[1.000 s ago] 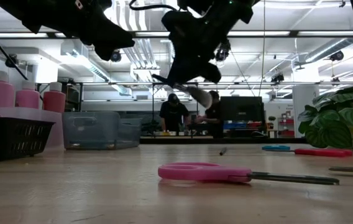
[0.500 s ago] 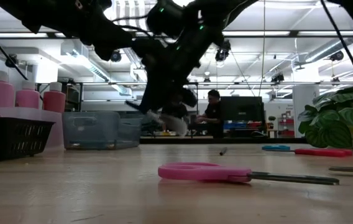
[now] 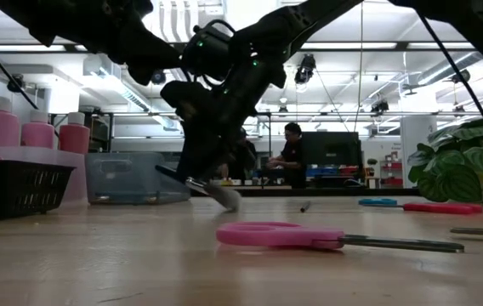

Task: Pick & Place Paint Supplies
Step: Put the black brush into the black bin

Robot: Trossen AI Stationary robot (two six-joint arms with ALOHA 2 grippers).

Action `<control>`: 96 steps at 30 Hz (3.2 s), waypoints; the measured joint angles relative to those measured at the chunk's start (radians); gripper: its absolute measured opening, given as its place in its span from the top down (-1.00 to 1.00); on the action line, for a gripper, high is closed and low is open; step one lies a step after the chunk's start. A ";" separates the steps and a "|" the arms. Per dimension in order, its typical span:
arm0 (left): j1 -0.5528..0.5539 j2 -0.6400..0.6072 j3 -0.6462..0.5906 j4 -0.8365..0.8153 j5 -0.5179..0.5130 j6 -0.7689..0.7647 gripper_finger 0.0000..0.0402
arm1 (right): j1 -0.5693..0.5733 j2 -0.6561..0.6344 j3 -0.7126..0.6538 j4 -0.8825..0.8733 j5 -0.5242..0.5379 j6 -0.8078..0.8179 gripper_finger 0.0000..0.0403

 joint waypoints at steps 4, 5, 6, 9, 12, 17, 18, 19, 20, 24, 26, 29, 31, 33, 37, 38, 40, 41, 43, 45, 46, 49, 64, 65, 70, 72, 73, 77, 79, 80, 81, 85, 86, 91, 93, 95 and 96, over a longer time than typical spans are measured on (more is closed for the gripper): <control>0.000 0.001 0.000 -0.001 0.001 0.000 0.52 | 0.000 0.002 -0.002 -0.015 0.000 -0.003 0.74; 0.000 0.001 0.000 0.000 0.001 0.000 0.52 | 0.000 0.000 -0.003 -0.017 0.000 -0.005 0.74; 0.000 0.001 0.000 0.000 0.001 0.000 0.52 | 0.000 -0.001 -0.003 -0.019 0.000 -0.006 0.74; 0.000 0.001 0.000 0.003 0.001 0.001 0.52 | 0.000 -0.005 -0.002 -0.021 0.002 -0.006 0.74; 0.000 0.001 0.000 0.005 0.001 0.001 0.52 | 0.000 -0.005 0.005 -0.023 0.003 -0.008 0.74; 0.000 0.001 0.000 0.007 0.001 0.001 0.52 | 0.000 -0.005 0.006 -0.022 0.003 -0.011 0.74; 0.000 0.001 0.000 0.007 0.001 0.001 0.52 | 0.000 -0.005 0.006 -0.022 0.003 -0.012 0.74; 0.000 0.001 0.000 0.007 0.001 0.001 0.52 | 0.000 -0.006 0.006 -0.022 0.004 -0.011 0.74; 0.000 0.001 0.000 0.007 0.001 0.001 0.52 | 0.000 -0.006 0.006 -0.021 0.007 -0.010 0.74; 0.000 0.001 0.001 0.007 0.001 0.001 0.52 | 0.000 -0.006 0.006 -0.019 0.011 -0.007 0.74; 0.000 0.001 0.001 0.007 0.001 0.002 0.52 | 0.000 -0.006 0.006 -0.019 0.011 -0.004 0.74; 0.000 0.001 0.001 0.007 0.001 0.002 0.52 | 0.000 -0.006 0.006 -0.019 0.011 -0.003 0.74; 0.000 0.001 0.001 0.007 0.001 0.003 0.52 | 0.000 -0.006 0.006 -0.018 0.011 -0.001 0.74; 0.000 0.001 0.001 0.006 0.001 0.003 0.52 | 0.000 -0.007 0.006 -0.018 0.011 -0.001 0.74; 0.000 0.001 0.001 0.006 0.001 0.004 0.52 | 0.001 -0.007 0.006 -0.018 0.011 -0.001 0.71; 0.000 0.001 0.001 0.005 0.001 0.004 0.52 | 0.001 -0.007 0.006 -0.018 0.011 -0.001 0.69; 0.000 0.000 0.002 -0.004 0.001 0.004 0.52 | 0.001 -0.007 0.006 -0.018 0.011 0.000 0.61; 0.000 0.000 0.002 -0.011 0.002 0.004 0.52 | 0.001 -0.007 0.006 -0.018 0.011 -0.001 0.57; 0.000 0.000 0.003 -0.025 0.002 0.004 0.52 | 0.001 -0.007 0.006 -0.019 0.011 0.003 0.47; 0.000 0.000 0.003 -0.039 0.002 0.004 0.52 | 0.001 -0.007 0.006 -0.017 0.011 0.004 0.38; 0.000 0.000 0.003 -0.046 0.002 0.004 0.52 | 0.001 -0.007 0.006 -0.017 0.011 0.004 0.34; 0.000 0.000 0.003 -0.058 0.002 0.004 0.52 | 0.001 -0.007 0.006 -0.017 0.011 0.003 0.22; 0.000 0.000 0.003 -0.074 0.002 0.004 0.52 | 0.001 -0.013 0.006 -0.021 0.011 0.011 -0.08; 0.000 0.000 0.003 -0.074 0.002 0.004 0.52 | 0.001 -0.019 0.005 -0.022 0.011 0.005 -0.08; 0.000 0.000 0.003 -0.076 0.002 0.004 0.52 | 0.008 -0.080 -0.024 0.011 0.076 -0.032 -0.08; 0.000 0.001 0.003 -0.081 0.002 0.004 0.52 | 0.012 -0.109 -0.044 0.016 0.115 -0.050 -0.08; 0.000 0.001 0.002 -0.084 0.002 0.003 0.52 | 0.013 -0.127 -0.063 0.017 0.123 -0.054 -0.08; 0.000 0.001 0.002 -0.094 0.002 0.003 0.52 | 0.018 -0.222 -0.167 0.063 0.167 -0.063 -0.08; 0.000 0.001 0.002 -0.099 0.002 0.003 0.52 | 0.020 -0.285 -0.250 0.132 0.194 -0.061 -0.08; 0.000 0.001 0.002 -0.101 0.002 0.003 0.52 | 0.022 -0.319 -0.300 0.182 0.204 -0.060 -0.08; 0.000 0.001 0.002 -0.102 0.002 0.003 0.52 | 0.024 -0.356 -0.357 0.241 0.217 -0.059 -0.08; 0.000 0.001 0.002 -0.118 0.002 0.003 0.52 | 0.031 -0.502 -0.588 0.510 0.257 -0.070 -0.08; 0.000 0.001 0.002 -0.119 0.001 0.003 0.52 | 0.031 -0.538 -0.642 0.565 0.258 -0.080 -0.08; 0.000 0.001 0.002 -0.119 0.002 0.001 0.52 | 0.032 -0.725 -0.882 0.729 0.269 -0.169 -0.08; 0.000 0.001 0.002 -0.119 0.001 0.001 0.52 | 0.037 -0.796 -0.967 0.771 0.291 -0.199 -0.08; 0.000 0.001 0.002 -0.121 0.001 0.001 0.52 | 0.038 -0.858 -1.043 0.819 0.308 -0.208 -0.08; 0.000 0.001 0.002 -0.124 0.002 0.002 0.52 | 0.038 -0.884 -1.076 0.845 0.311 -0.208 -0.08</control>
